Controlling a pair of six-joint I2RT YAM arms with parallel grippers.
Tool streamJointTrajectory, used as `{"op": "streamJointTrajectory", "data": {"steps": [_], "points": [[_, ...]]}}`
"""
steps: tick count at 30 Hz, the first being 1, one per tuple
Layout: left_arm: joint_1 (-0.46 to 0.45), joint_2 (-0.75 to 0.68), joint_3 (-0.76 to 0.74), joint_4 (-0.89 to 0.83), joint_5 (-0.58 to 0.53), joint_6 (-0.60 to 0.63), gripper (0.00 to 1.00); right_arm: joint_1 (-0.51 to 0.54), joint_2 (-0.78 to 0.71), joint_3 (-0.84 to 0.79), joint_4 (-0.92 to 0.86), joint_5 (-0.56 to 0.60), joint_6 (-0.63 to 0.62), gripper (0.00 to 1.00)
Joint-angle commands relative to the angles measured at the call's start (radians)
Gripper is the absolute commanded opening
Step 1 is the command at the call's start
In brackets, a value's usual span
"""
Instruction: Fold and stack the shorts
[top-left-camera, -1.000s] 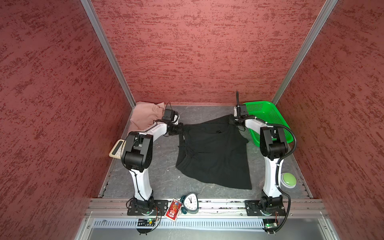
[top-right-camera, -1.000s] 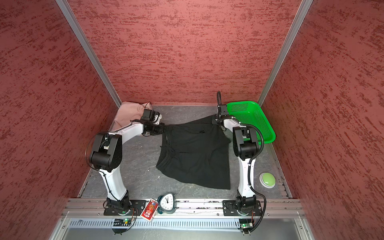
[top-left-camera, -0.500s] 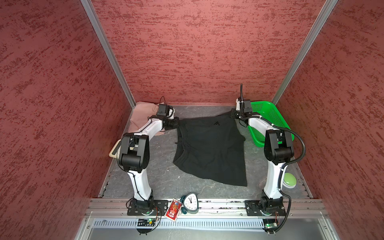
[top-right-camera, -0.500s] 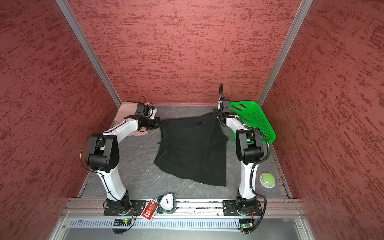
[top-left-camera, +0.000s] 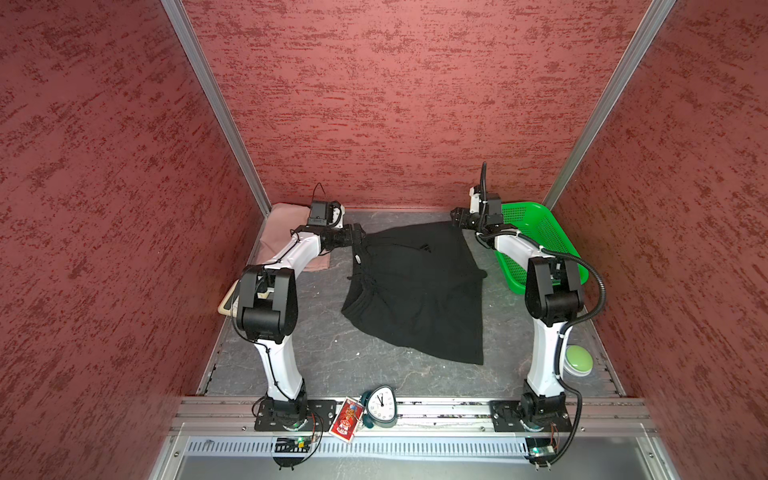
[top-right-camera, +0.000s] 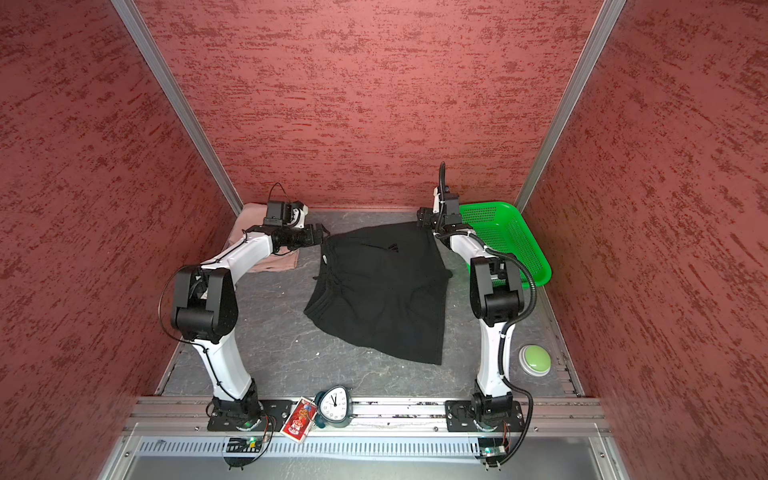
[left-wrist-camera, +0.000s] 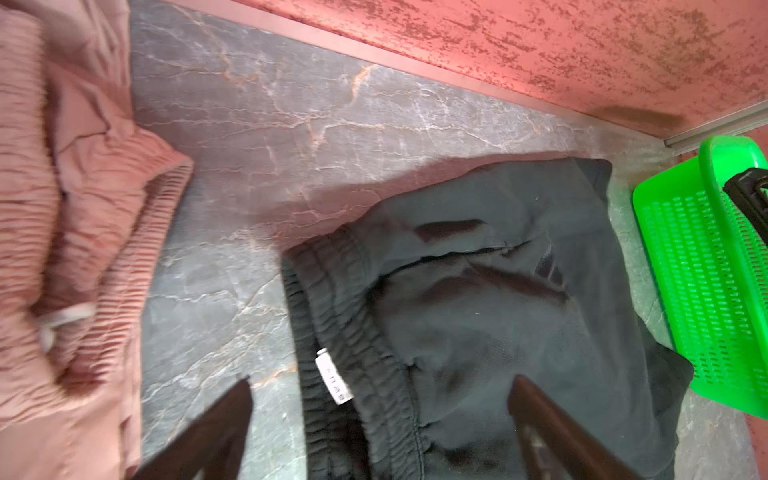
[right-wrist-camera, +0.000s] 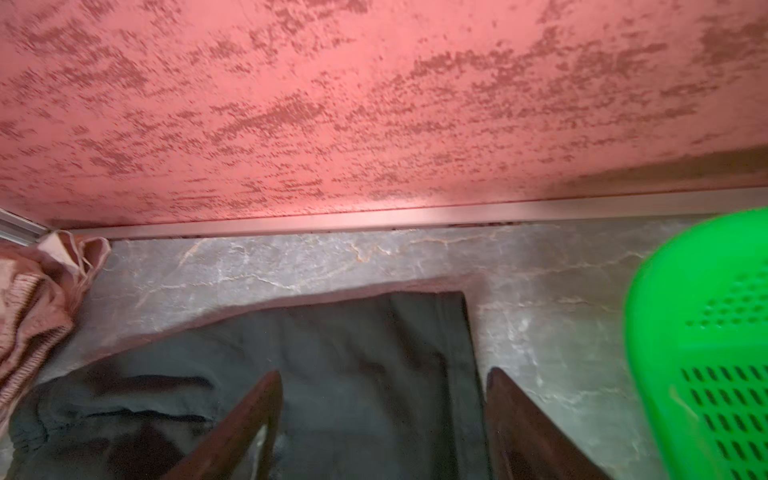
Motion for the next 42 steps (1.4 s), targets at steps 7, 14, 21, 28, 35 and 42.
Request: {"op": "streamJointTrajectory", "data": {"steps": [7,14,21,28,35,42], "points": [[-0.030,-0.243,-0.147,-0.140,-0.005,0.002,1.00,0.000,-0.387,-0.255,-0.347,0.085,0.022,0.73],[-0.083,-0.415,-0.448,-0.151,0.066,-0.046,0.92,0.004,-0.680,-0.683,-0.497,0.022,0.146,0.63],[-0.120,-0.495,-0.594,-0.125,0.072,-0.087,0.79,0.027,-0.727,-0.907,-0.371,-0.015,0.213,0.55],[-0.142,-0.517,-0.649,-0.100,0.056,-0.100,0.74,0.026,-0.601,-0.907,-0.209,0.019,0.199,0.42],[-0.160,-0.521,-0.672,-0.080,0.043,-0.096,0.74,0.026,-0.503,-0.866,-0.158,0.048,0.182,0.18],[-0.164,-0.519,-0.664,-0.101,0.038,-0.103,0.69,0.026,-0.641,-0.814,-0.426,0.087,0.214,0.00]]}}
